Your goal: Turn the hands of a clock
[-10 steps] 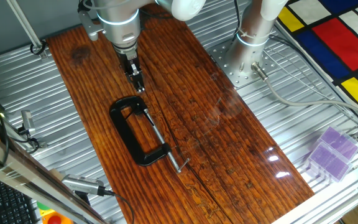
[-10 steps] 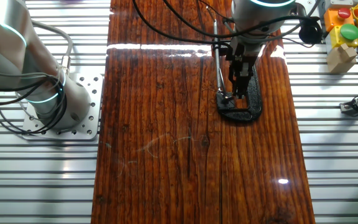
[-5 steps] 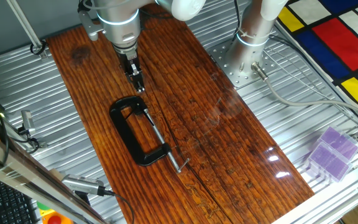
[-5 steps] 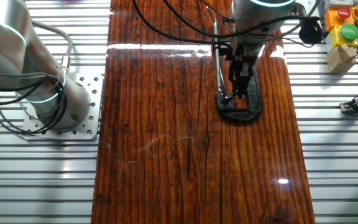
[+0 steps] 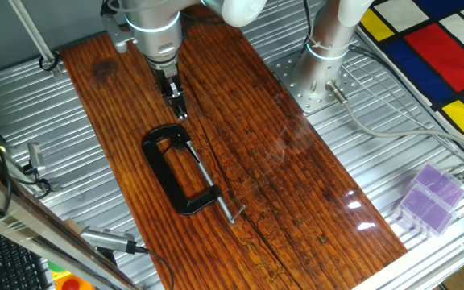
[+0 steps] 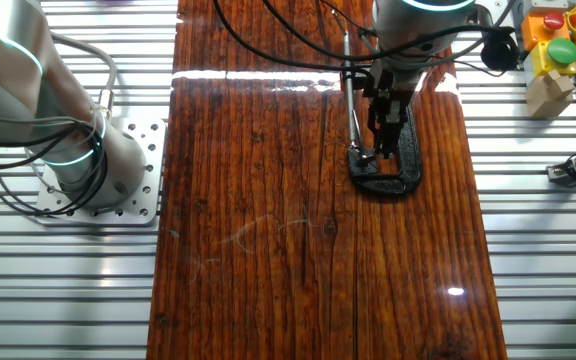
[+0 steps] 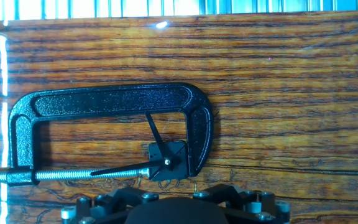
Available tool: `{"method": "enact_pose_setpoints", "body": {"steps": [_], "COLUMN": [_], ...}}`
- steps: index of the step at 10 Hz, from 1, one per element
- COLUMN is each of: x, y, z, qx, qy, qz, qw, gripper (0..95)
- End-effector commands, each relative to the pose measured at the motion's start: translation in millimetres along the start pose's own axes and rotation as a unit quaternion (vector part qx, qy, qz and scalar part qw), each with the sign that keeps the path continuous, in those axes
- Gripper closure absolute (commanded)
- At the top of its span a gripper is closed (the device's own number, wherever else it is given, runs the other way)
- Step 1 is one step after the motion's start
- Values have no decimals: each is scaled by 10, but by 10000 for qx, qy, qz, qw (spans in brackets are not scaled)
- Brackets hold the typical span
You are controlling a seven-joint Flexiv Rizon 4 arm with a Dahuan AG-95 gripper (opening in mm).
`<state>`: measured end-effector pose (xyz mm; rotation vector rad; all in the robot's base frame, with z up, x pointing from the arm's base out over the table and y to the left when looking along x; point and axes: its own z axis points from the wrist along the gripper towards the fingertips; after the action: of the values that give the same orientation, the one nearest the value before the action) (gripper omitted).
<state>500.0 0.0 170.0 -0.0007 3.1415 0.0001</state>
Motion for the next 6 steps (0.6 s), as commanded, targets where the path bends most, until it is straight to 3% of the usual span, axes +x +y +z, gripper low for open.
{"method": "enact_pose_setpoints", "body": {"steps": [1,6], "x": [1,1], "y": [0,1], "z": [-2,-2], "qx": [-342,-325], "qy": [-1,10], "qz": [-1099,-1092], "qw": [9934,9935], "gripper": [950,950]}}
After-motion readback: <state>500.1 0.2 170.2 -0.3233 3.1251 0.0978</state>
